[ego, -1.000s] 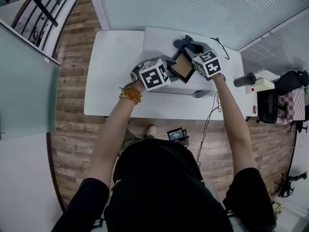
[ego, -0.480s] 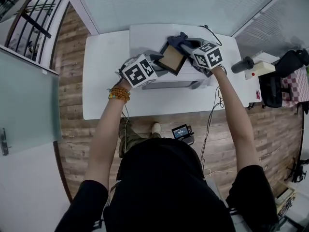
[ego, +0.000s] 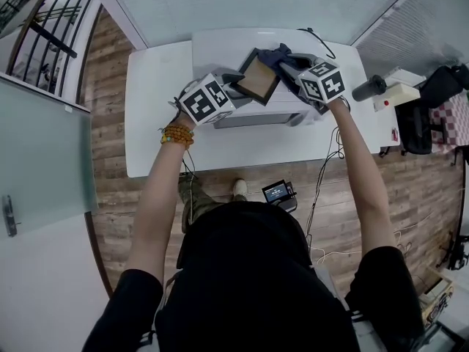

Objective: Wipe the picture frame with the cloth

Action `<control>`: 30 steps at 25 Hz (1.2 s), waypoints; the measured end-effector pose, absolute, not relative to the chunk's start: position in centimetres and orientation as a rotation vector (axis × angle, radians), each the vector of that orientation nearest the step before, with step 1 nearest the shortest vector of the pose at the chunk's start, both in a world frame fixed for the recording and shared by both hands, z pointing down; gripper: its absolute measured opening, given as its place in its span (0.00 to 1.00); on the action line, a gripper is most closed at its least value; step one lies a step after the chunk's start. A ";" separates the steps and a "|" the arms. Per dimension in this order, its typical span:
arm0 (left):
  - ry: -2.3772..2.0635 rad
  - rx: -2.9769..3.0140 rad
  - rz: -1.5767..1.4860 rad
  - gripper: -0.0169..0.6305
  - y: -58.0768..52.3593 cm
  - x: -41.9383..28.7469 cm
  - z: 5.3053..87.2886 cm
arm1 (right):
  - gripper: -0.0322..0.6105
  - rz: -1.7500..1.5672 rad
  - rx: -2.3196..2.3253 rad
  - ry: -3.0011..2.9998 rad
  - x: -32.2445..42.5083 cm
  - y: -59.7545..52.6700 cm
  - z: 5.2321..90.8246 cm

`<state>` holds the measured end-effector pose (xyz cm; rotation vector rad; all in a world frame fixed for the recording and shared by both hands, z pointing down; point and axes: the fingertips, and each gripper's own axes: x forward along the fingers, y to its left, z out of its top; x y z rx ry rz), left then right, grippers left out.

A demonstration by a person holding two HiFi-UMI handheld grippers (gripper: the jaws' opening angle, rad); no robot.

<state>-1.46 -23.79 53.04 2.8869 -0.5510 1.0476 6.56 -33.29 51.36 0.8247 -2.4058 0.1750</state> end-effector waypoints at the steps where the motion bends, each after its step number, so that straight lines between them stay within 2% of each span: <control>1: -0.551 2.886 1.048 0.39 -23.8 -1.5 53.1 | 0.15 0.181 0.839 -2.410 6.8 -33.2 51.3; 7: -0.548 2.890 1.048 0.39 -23.9 -1.5 52.9 | 0.15 0.214 0.911 -2.428 8.2 -32.2 51.2; 15: -0.546 2.887 1.049 0.39 -24.0 -1.5 52.9 | 0.15 0.219 0.886 -2.418 6.5 -30.6 51.3; 25: -0.550 2.891 1.048 0.39 -23.9 -1.5 52.9 | 0.15 0.055 0.779 -2.397 1.0 -25.6 51.8; 30: -0.566 2.889 1.052 0.40 -24.0 -1.6 53.0 | 0.15 0.211 0.790 -2.506 0.4 -24.6 51.3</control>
